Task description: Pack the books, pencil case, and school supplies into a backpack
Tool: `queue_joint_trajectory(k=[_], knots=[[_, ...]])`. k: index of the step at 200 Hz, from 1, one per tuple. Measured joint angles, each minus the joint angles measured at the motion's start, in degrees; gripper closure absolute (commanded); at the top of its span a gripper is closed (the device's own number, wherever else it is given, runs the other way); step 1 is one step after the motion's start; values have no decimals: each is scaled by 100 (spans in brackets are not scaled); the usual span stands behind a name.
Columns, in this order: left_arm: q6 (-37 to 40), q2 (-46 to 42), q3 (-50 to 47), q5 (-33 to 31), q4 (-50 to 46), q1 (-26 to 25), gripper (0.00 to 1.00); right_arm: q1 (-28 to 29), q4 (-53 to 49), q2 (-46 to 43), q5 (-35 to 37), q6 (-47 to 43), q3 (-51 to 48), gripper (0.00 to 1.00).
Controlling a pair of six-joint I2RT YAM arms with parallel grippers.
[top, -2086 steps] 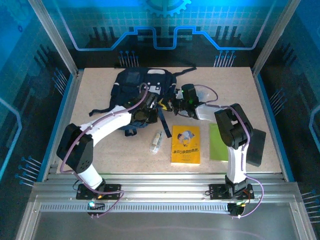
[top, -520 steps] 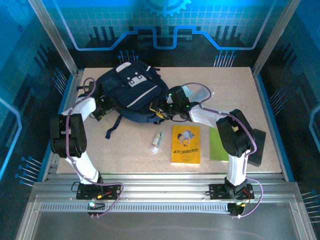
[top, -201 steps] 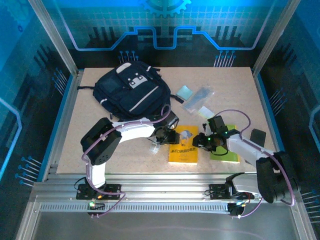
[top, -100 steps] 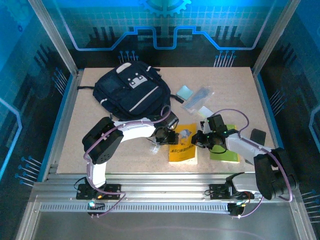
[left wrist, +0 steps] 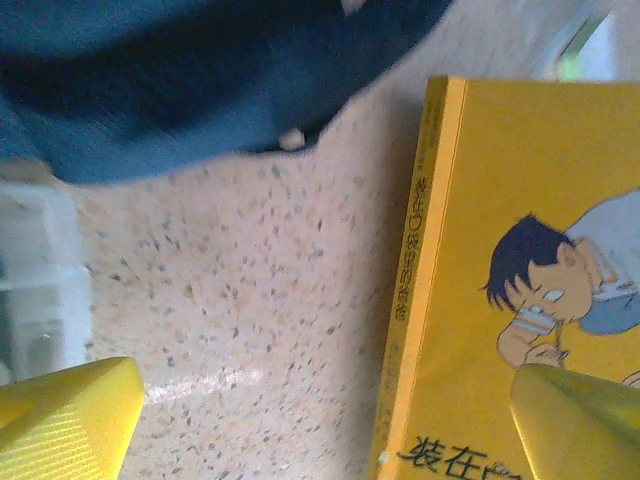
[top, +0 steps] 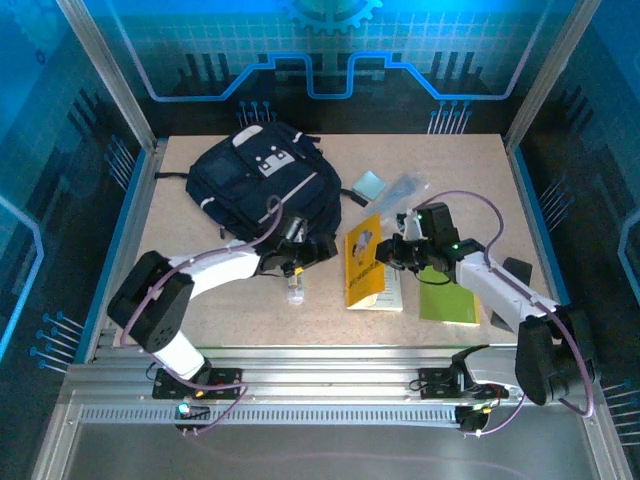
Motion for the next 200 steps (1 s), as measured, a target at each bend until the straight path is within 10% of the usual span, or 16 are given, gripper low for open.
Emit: queue_joint_trajectory(k=[200], knots=[[-1906, 1054, -1147, 922, 4371, 291, 14, -133, 3167, 1108, -1335, 1635, -861, 100]])
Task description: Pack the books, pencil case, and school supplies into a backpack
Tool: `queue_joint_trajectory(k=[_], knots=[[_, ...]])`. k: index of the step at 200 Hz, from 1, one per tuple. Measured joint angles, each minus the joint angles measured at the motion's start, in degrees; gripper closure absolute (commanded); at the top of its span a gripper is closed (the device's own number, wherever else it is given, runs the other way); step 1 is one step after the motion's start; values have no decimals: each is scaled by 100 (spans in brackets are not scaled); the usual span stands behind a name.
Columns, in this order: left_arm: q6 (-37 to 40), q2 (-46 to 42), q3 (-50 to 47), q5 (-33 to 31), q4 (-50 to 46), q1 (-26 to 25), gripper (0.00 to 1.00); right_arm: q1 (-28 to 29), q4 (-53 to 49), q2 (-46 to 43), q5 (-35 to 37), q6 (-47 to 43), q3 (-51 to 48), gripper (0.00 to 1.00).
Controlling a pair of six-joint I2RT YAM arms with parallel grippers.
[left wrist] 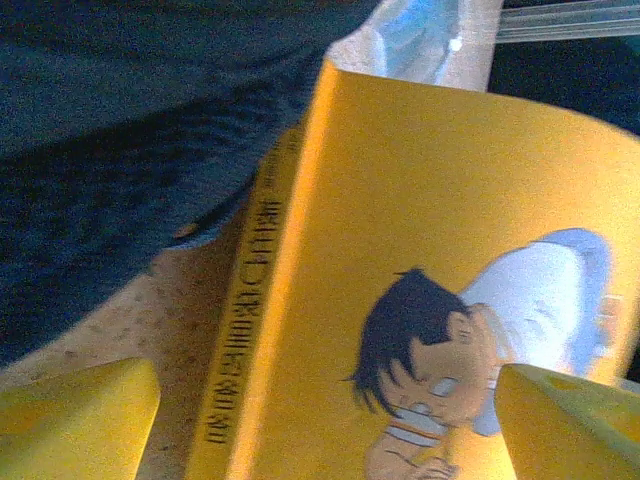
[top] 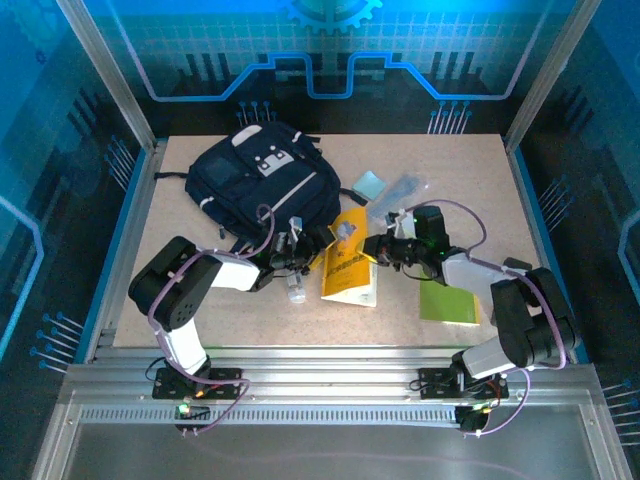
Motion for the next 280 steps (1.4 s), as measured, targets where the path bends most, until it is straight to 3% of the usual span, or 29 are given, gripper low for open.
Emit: queue_joint_trajectory(k=[32, 77, 99, 147, 154, 178, 182, 192, 208, 240, 280], knots=[[-184, 144, 17, 116, 297, -33, 17, -240, 17, 111, 103, -4, -315, 100], [-457, 529, 101, 164, 673, -129, 31, -431, -11, 304, 151, -98, -474, 100], [-511, 599, 125, 210, 782, -133, 48, -444, -168, 396, 227, -210, -474, 100], [-372, 599, 306, 262, 538, -170, 100, -490, -535, 485, 337, -472, -396, 100], [-315, 597, 339, 258, 442, -168, 100, -494, -597, 463, 369, -516, -382, 99], [-94, 595, 599, 313, -59, -181, 100, -501, -944, 210, 555, -658, -328, 90], [-59, 595, 651, 323, -120, -186, 100, -503, -1034, 129, 599, -686, -306, 82], [9, 586, 817, 341, -332, -208, 100, -505, -1246, -44, 719, -763, -247, 40], [96, 557, 1123, 350, -588, -243, 100, -505, -1731, -356, 931, -925, -83, 1], [247, 372, 1792, 243, -1001, -293, 100, -505, -2732, -949, 1329, -1198, 450, 0], [494, 46, 2505, -439, -1491, -195, 100, -505, -3193, -1370, 1508, -896, 894, 0]])
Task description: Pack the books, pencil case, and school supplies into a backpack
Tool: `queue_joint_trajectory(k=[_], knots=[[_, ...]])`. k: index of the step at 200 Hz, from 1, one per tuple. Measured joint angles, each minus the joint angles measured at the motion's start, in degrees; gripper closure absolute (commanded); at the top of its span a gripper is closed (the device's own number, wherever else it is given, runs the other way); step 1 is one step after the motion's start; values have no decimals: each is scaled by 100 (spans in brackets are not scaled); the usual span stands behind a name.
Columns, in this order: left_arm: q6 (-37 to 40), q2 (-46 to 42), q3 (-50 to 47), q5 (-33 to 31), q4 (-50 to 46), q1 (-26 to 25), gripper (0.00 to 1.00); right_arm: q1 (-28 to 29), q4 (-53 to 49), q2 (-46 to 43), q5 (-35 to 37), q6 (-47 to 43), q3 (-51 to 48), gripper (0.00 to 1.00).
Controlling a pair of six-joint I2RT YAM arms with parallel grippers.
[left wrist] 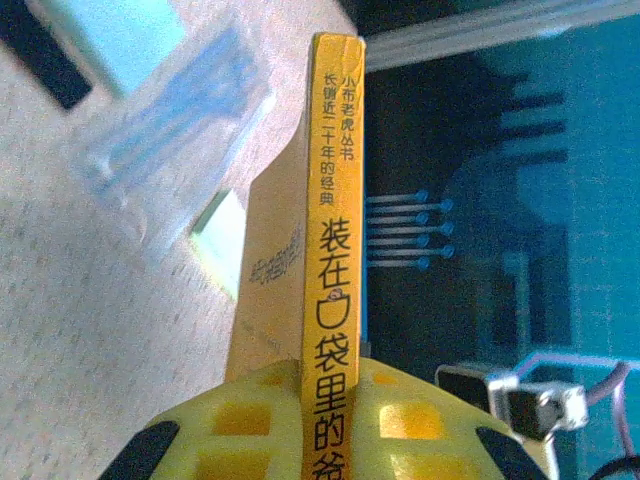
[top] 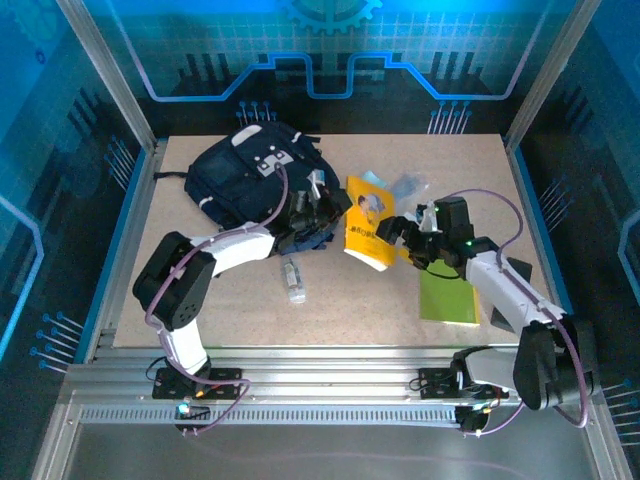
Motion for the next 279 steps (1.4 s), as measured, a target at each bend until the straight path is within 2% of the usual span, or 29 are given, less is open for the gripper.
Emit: queue_joint_trajectory(k=[35, 67, 99, 124, 151, 167, 180, 192, 203, 220, 227, 228, 229, 233, 234, 258, 271, 279], knots=[[-20, -57, 166, -802, -59, 212, 100, 203, 837, -184, 83, 1185, -330, 0], [-205, -57, 149, -1467, 20, 249, 100, 837, 2120, -146, 492, 2474, -767, 0], [-350, -59, -24, -1991, 306, 116, 100, 1458, 3318, 177, 1016, 3554, -807, 0], [-424, -63, -205, -2269, 511, -22, 100, 1777, 4144, 632, 1314, 4170, -804, 0], [-597, -105, -435, -2441, 754, -122, 100, 1840, 4848, 1106, 1611, 4599, -804, 0], [-673, -188, -590, -2514, 848, -162, 100, 1843, 5176, 1305, 1746, 4778, -802, 4], [-697, -267, -667, -2599, 883, -173, 100, 1845, 5372, 1423, 1845, 4905, -802, 11], [-721, -323, -697, -2677, 909, -164, 100, 1849, 5523, 1478, 1950, 4946, -802, 24], [-780, -374, -730, -2745, 986, -155, 100, 1849, 5613, 1493, 2059, 4981, -804, 44], [-824, -437, -787, -2820, 1117, -149, 100, 1849, 5707, 1497, 2205, 5010, -807, 66], [-824, -455, -815, -2857, 1156, -149, 100, 1849, 5746, 1495, 2238, 5010, -807, 82], [-826, -457, -820, -2865, 1158, -149, 100, 1849, 5751, 1495, 2256, 5036, -807, 82], [-828, -457, -828, -2876, 1158, -149, 100, 1847, 5751, 1495, 2258, 5025, -807, 88], [-841, -459, -848, -2894, 1167, -142, 100, 1847, 5770, 1486, 2267, 5001, -804, 95], [-846, -459, -852, -2898, 1169, -140, 100, 1843, 5772, 1484, 2282, 5012, -804, 100], [-916, -461, -946, -2892, 1152, -129, 100, 1838, 5501, 1379, 2310, 4809, -778, 100], [-907, -463, -955, -2844, 1091, -125, 82, 1832, 5202, 1276, 2315, 4612, -697, 100], [-835, -481, -955, -2754, 1047, -107, 62, 1799, 4951, 1182, 2304, 4409, -629, 100]])
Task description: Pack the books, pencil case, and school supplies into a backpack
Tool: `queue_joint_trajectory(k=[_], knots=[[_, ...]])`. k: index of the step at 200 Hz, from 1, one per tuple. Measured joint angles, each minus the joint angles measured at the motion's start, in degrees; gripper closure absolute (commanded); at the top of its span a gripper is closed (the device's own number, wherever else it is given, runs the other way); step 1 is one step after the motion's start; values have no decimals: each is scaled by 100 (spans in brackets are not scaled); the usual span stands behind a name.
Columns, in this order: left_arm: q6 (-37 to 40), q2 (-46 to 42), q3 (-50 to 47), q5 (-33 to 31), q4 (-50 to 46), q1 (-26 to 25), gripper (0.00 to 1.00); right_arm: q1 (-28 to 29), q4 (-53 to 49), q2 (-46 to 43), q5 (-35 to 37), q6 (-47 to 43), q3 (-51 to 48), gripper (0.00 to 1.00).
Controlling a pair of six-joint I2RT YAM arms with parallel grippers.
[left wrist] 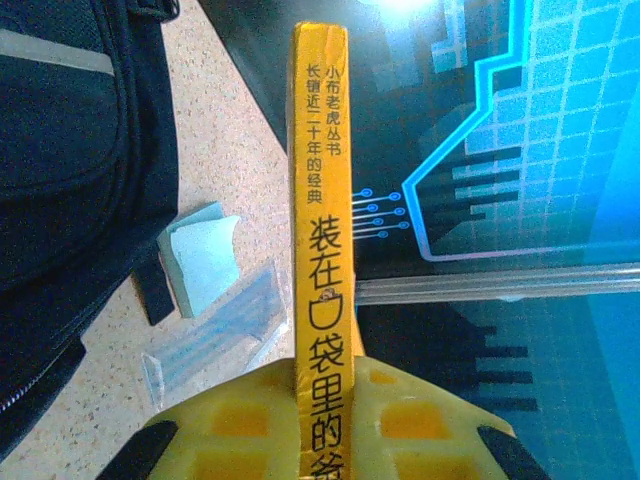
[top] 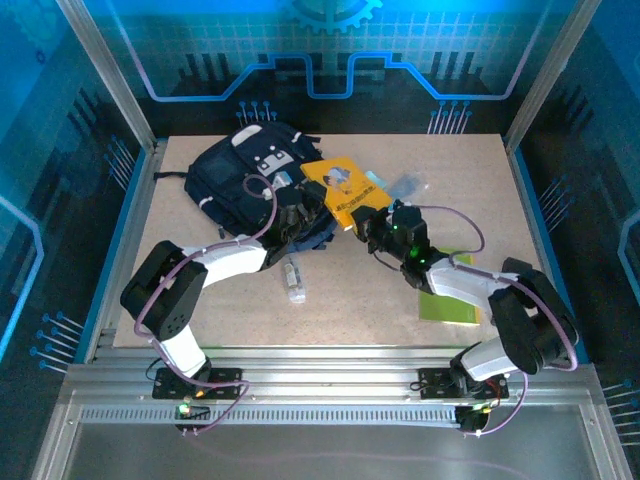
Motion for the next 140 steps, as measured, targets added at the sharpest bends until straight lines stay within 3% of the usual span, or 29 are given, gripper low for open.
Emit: queue_joint_trajectory(k=[11, 29, 84, 112, 140], knots=[[201, -59, 2, 181, -173, 52, 37, -74, -299, -101, -55, -232, 109, 100], [680, -155, 208, 562, -822, 216, 23, -391, -772, -216, -149, -662, 232, 100], [2949, -94, 1934, 953, -3464, 634, 15, -1274, -1985, -566, -481, -1838, 229, 100], [4264, 586, 3233, 785, -4798, 654, 14, -1753, -2553, -874, -776, -2424, 214, 100], [5224, 1261, 3910, 566, -5779, 688, 11, -2138, -3056, -1091, -916, -2940, 229, 100]])
